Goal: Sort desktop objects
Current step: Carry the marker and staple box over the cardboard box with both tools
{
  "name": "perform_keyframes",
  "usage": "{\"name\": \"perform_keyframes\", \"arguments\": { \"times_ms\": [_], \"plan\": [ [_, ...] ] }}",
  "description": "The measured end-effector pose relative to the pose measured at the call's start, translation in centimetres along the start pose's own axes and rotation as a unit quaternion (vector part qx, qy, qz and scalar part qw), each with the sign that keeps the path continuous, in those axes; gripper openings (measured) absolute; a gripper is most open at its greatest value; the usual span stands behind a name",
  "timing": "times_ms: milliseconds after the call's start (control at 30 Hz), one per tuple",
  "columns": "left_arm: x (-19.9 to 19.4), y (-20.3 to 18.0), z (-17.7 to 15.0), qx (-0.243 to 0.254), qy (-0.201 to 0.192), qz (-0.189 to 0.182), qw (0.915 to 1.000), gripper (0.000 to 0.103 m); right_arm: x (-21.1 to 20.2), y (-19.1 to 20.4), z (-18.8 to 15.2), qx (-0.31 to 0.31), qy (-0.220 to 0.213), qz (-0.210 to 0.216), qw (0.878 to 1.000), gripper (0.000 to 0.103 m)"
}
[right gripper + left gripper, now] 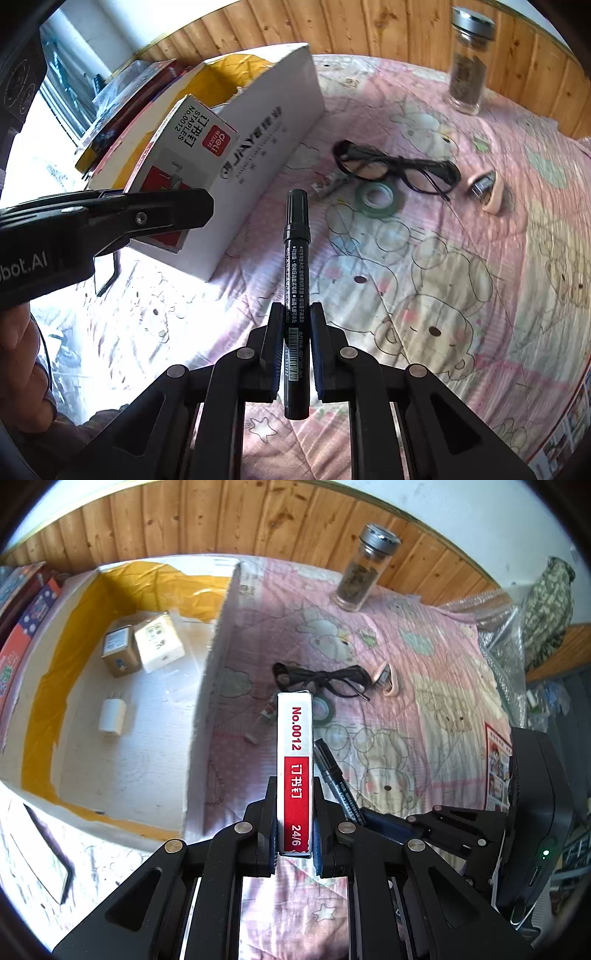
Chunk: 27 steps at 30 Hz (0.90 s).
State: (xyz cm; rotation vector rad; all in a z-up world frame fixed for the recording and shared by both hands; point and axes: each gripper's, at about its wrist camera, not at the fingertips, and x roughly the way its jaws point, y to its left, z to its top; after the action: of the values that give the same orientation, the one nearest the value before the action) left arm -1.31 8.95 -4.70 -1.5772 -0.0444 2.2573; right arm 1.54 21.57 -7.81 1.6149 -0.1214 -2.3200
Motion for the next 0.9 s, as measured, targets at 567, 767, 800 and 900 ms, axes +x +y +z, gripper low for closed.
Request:
{"name": "perform_keyframes", "arguments": {
  "times_ms": [567, 767, 800, 900],
  "plan": [
    [-3.1, 4.4, -0.1, -0.062, -0.035, 0.011, 0.9974, 0.013, -1.8, 4.8, 3.8, -0.073, -0.016, 0.005, 0.997, 0.015],
    [-3.9, 6.4, 0.2, -0.087, -0.046, 0.014, 0.9950, 0.013, -2.0, 6.4, 5.4, -0.093, -0.020, 0.015, 0.995, 0.015],
    [-4.0, 6.7, 0.2, -0.091, -0.048, 0.015, 0.9946, 0.013, -2.0, 6.7, 5.7, -0.097, -0.021, 0.017, 0.995, 0.015],
    [-4.3, 7.8, 0.4, -0.106, -0.054, 0.019, 0.9928, 0.013, -2.0, 7.5, 6.5, -0.105, -0.022, 0.025, 0.994, 0.015]
  ]
}}
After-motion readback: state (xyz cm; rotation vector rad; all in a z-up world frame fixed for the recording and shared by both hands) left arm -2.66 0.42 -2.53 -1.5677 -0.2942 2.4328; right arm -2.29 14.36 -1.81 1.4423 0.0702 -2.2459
